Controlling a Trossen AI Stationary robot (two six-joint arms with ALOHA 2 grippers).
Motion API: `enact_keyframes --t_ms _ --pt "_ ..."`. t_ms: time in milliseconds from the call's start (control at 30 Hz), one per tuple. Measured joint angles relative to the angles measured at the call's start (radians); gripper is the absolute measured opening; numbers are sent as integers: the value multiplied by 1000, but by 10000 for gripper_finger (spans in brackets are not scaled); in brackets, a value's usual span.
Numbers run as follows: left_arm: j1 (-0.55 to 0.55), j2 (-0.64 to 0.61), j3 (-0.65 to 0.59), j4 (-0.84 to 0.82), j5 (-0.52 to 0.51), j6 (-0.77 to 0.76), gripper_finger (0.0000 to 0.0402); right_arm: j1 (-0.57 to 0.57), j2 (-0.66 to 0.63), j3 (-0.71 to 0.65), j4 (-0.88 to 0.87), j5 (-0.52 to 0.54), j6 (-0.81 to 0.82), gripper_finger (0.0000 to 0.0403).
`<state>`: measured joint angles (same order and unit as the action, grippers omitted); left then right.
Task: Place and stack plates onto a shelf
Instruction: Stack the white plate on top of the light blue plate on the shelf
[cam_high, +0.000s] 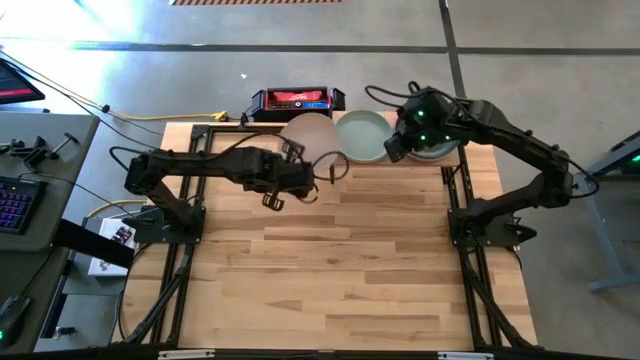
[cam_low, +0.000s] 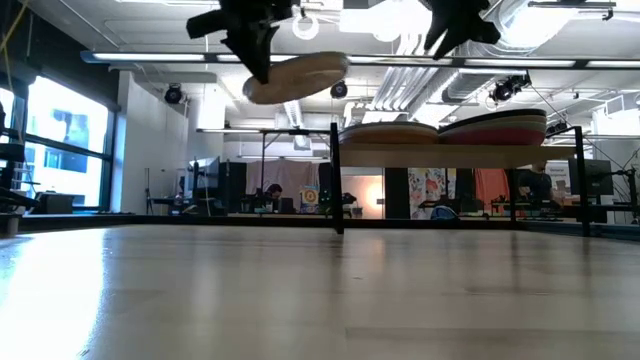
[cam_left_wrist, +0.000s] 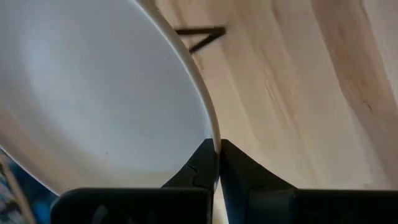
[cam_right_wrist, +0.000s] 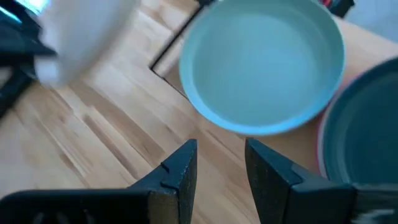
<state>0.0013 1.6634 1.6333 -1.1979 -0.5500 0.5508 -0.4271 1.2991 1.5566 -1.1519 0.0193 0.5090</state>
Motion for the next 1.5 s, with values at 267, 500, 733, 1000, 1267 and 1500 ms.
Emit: enact_keyframes --t_ms 267,500,733,1000,1267,1500 --pt "-64 0 0 69 -4 216 1 3 -5 0 58 -16 121 114" --pt "-98 11 2 116 0 263 1 21 -4 0 59 -27 176 114" --pt "-119 77 1 130 -3 266 1 83 4 0 65 -1 204 114" --pt "-128 125 1 178 -37 267 1 139 70 0 49 46 199 114" --pt "-128 126 1 176 -36 272 1 162 133 0 50 56 198 114" --pt "-128 126 1 181 -38 282 1 162 162 0 47 54 204 114"
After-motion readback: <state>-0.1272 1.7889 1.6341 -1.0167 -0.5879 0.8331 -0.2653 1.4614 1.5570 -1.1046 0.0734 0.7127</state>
